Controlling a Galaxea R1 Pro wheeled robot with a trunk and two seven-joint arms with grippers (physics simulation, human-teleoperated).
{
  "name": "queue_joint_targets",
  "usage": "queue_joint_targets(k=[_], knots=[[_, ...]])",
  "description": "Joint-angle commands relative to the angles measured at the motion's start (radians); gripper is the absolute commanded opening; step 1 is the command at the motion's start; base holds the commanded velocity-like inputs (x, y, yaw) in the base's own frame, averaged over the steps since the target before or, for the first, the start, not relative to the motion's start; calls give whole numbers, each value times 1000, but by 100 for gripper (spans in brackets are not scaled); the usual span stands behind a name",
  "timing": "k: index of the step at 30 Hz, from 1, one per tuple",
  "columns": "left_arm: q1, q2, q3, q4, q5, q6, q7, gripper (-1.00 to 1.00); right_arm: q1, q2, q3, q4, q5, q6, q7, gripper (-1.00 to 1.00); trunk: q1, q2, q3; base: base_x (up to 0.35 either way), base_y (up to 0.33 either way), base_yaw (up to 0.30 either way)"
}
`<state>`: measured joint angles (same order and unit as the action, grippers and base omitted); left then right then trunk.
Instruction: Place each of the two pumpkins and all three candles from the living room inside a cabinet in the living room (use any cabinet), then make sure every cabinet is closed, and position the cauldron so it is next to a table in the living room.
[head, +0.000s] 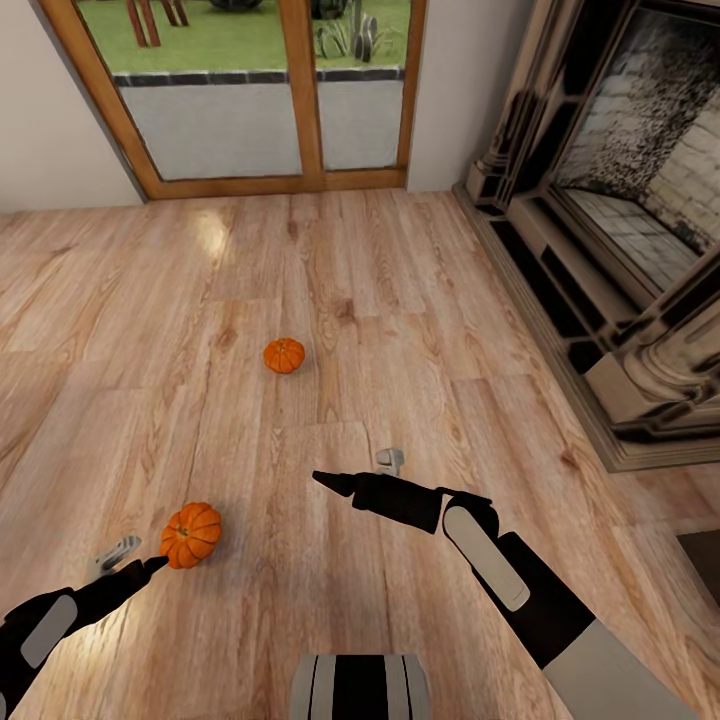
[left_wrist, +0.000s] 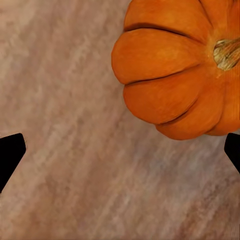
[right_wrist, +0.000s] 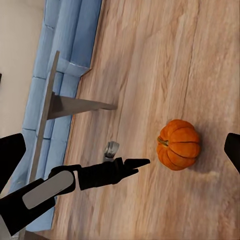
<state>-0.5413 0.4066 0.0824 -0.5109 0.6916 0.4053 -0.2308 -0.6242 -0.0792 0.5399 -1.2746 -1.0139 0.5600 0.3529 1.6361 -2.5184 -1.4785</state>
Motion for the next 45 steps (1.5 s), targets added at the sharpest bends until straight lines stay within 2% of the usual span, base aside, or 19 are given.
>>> queue_joint_targets(k=[1,10,17,21,24,28,33,35,37,39,42,45], knots=[[0,-1,5,-1,5,9,-3,100,0,-1,1,0,-5,3,0,100,0,0,-1,0,0,0],[0,-2,5,-1,5,9,-4,100,-1,-1,2,0,-4,2,0,100,0,0,-1,0,0,0],[0,-2,5,-1,6,8,-7,100,0,-3,1,0,-4,1,0,100,3,-2,-28,0,0,0],[0,-1,5,-1,8,9,-18,100,0,-3,1,0,-3,1,0,100,3,-2,-28,0,0,0],[0,1,5,-1,8,9,-54,100,-1,-4,2,0,-3,1,0,100,3,-2,-28,0,0,0],[0,8,5,-1,6,9,-168,100,-1,-4,1,0,-3,1,0,100,3,-2,-28,0,0,0],[0,15,9,-1,7,11,-227,100,0,-4,0,0,-3,1,0,100,3,-2,-28,0,0,0],[0,23,10,-1,8,13,-258,100,0,-4,0,0,-3,1,0,100,3,-2,-28,0,0,0],[0,46,11,-1,13,16,-314,100,0,-4,1,0,-3,1,0,100,3,-2,-28,0,0,0],[0,59,13,3,15,19,-342,100,0,-3,1,0,-3,1,0,100,3,-2,-28,0,0,0],[0,79,16,25,20,20,-369,100,0,-2,0,0,-3,1,-1,100,3,-2,-28,0,0,0],[0,88,18,34,22,21,-377,100,0,-2,0,0,-3,1,-1,100,3,-2,-28,0,0,0]])
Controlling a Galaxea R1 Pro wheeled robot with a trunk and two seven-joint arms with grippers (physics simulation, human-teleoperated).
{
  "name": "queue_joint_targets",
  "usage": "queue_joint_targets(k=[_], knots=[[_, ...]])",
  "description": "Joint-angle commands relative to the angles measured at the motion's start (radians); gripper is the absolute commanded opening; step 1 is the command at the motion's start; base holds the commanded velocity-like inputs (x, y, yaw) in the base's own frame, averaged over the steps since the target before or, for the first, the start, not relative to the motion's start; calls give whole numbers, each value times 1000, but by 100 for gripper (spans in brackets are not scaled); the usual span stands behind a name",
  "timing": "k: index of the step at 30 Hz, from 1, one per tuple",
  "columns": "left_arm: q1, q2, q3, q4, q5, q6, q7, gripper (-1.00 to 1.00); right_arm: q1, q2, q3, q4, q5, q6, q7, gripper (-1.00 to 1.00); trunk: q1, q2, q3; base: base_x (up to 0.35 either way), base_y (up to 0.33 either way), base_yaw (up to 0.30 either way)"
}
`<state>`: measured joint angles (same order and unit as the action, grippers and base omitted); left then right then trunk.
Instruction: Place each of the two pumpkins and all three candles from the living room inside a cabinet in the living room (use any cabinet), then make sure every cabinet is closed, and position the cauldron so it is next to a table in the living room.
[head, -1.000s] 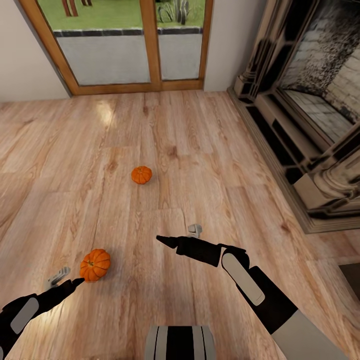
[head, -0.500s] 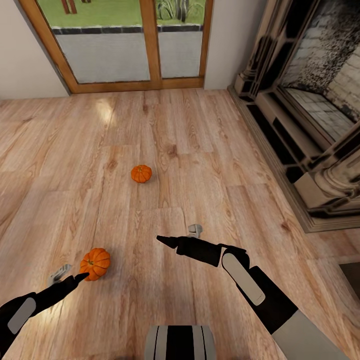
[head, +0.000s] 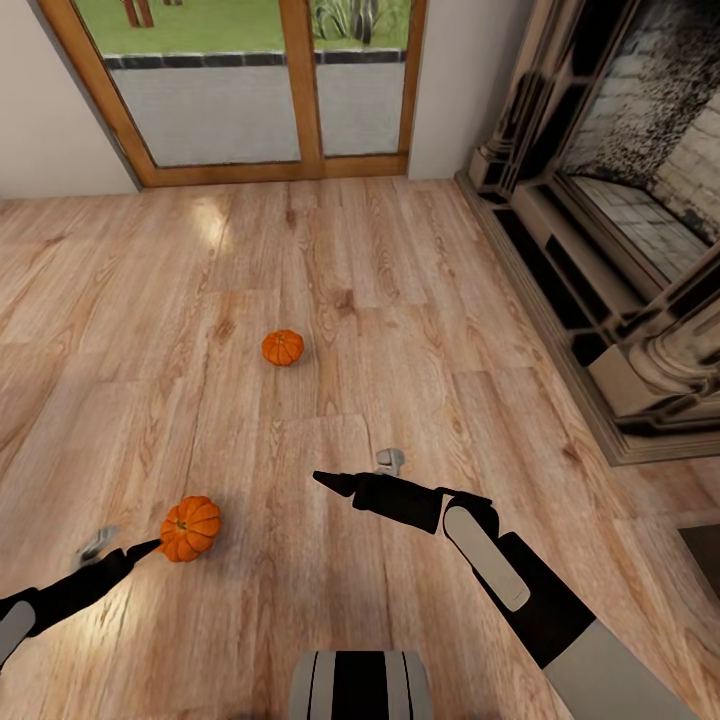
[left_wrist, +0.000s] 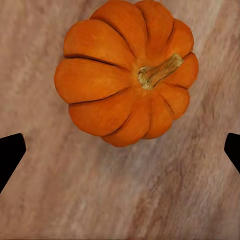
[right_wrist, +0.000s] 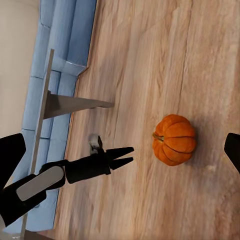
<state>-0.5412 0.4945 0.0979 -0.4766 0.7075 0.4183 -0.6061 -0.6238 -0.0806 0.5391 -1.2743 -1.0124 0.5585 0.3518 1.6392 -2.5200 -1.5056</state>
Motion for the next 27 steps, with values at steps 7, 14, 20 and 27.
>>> queue_joint_targets(k=[7,14,20,27], knots=[[0,15,5,13,32,10,-7,100,-1,-2,1,0,-4,3,1,100,2,-1,-20,0,0,0],[0,31,5,16,65,10,-9,100,0,-7,6,-100,-11,4,20,100,3,-2,-24,0,0,0],[0,32,5,17,63,10,-62,100,11,-9,13,-264,-18,8,94,100,3,-2,-24,0,0,0],[0,32,5,18,63,11,-73,100,12,-8,30,-272,-15,6,136,100,5,-3,-47,0,0,0]])
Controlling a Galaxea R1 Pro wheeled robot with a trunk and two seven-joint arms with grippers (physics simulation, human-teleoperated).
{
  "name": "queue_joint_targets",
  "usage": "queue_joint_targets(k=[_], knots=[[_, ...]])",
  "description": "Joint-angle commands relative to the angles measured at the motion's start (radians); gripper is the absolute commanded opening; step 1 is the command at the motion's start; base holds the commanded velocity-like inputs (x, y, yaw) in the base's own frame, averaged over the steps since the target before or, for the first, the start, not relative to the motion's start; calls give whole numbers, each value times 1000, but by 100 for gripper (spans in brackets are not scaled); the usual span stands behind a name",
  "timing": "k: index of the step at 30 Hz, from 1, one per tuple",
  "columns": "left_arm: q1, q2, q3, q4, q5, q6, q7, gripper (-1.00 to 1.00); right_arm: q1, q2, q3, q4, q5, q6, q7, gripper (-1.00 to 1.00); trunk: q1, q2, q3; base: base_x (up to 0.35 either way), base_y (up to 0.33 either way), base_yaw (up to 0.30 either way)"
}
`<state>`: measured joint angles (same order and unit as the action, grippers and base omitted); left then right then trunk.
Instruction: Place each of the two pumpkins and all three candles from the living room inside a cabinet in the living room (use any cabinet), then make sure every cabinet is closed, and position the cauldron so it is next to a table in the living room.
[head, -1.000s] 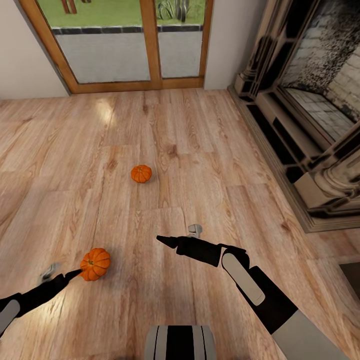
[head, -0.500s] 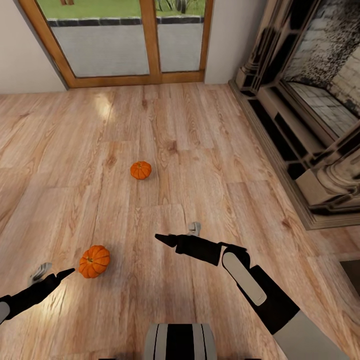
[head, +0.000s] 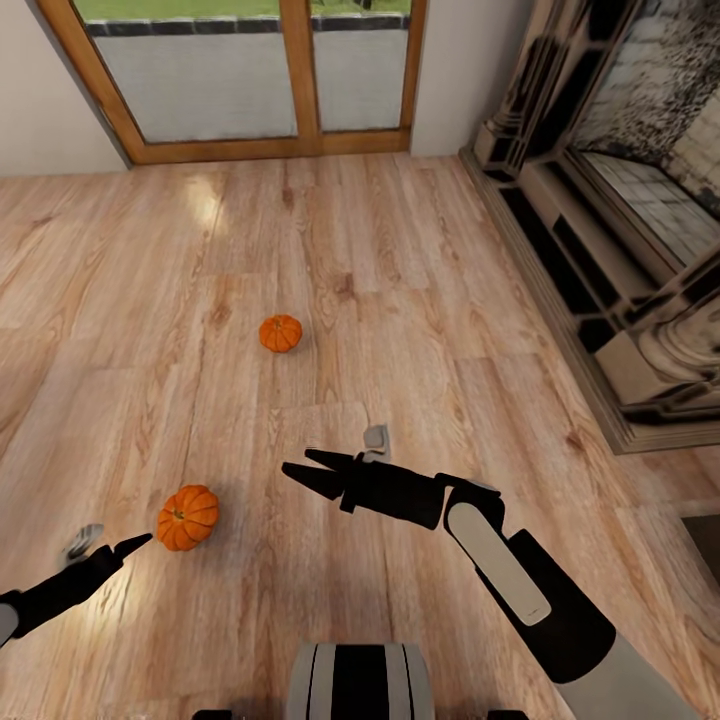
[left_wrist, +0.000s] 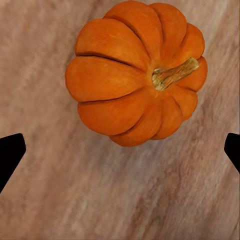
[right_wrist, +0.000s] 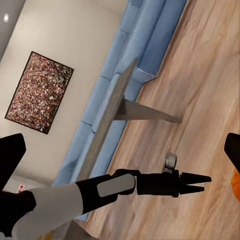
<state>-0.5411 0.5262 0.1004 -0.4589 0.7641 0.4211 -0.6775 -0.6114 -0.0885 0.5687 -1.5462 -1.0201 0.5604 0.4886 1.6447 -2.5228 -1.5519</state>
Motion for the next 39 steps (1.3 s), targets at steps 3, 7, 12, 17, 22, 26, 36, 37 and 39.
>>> queue_joint_targets(k=[3,7,12,17,22,26,36,37,39], knots=[[0,1,2,5,6,8,-2,100,-1,0,2,0,-1,4,0,100,1,-1,-12,0,0,0],[0,11,2,35,7,8,-6,100,-1,0,2,1,2,4,-2,100,3,-2,-28,0,0,0],[0,22,3,46,9,10,-27,100,-1,0,2,1,4,4,-5,100,5,-3,-47,0,0,0],[0,36,9,50,12,21,-99,100,-1,0,2,1,5,4,-6,100,7,-4,-66,0,0,0],[0,43,90,48,8,136,-152,100,-1,0,3,3,5,3,-7,100,10,-5,-86,0,0,0],[0,46,118,41,7,161,-159,100,-1,0,3,3,6,3,-7,100,11,-6,-101,0,0,0],[0,46,147,45,9,167,-193,100,-1,2,4,2,6,3,-7,100,16,-9,-140,0,0,0],[-1,46,148,41,9,167,-193,100,-1,2,4,2,6,3,-7,100,16,-9,-140,0,0,0],[-2,46,150,20,9,168,-193,100,-1,1,4,2,6,3,-7,100,16,-9,-140,0,0,0]])
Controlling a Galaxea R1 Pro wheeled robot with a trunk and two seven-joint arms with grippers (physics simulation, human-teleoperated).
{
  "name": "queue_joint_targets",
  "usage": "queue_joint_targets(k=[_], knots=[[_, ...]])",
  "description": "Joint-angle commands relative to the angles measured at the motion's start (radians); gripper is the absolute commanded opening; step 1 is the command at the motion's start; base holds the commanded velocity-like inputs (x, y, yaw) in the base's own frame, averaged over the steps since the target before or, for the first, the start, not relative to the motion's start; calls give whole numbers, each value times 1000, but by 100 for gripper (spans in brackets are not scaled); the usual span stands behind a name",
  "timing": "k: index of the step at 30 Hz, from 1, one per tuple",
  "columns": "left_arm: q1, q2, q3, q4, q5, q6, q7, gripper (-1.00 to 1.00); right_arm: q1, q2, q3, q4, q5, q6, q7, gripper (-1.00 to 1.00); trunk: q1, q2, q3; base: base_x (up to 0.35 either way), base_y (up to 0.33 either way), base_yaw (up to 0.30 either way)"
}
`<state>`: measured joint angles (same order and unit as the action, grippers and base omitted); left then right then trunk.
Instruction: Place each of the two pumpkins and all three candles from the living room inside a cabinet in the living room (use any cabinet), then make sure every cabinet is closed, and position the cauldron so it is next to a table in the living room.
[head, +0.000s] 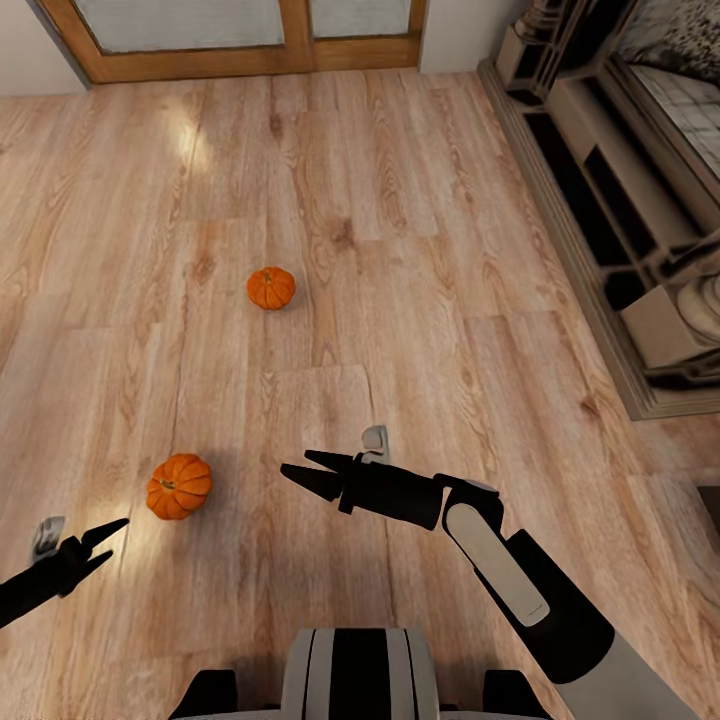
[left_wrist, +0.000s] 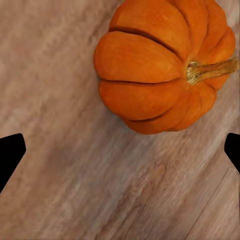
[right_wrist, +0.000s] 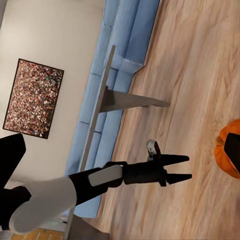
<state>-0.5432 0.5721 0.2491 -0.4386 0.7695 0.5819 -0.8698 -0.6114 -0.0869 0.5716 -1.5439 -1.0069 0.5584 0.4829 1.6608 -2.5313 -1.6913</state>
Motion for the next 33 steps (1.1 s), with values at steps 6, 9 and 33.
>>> queue_joint_targets(k=[6,9,33], knots=[[-1,-3,4,-40,3,7,-1,100,-1,3,1,1,-7,5,-20,100,0,0,0,0,0,0],[-1,-2,4,-47,2,7,-1,100,-1,4,2,2,-7,5,-45,100,0,0,0,0,0,0],[-1,-2,4,-69,1,7,6,100,-1,6,2,1,-7,5,-56,100,0,0,0,95,2,0]])
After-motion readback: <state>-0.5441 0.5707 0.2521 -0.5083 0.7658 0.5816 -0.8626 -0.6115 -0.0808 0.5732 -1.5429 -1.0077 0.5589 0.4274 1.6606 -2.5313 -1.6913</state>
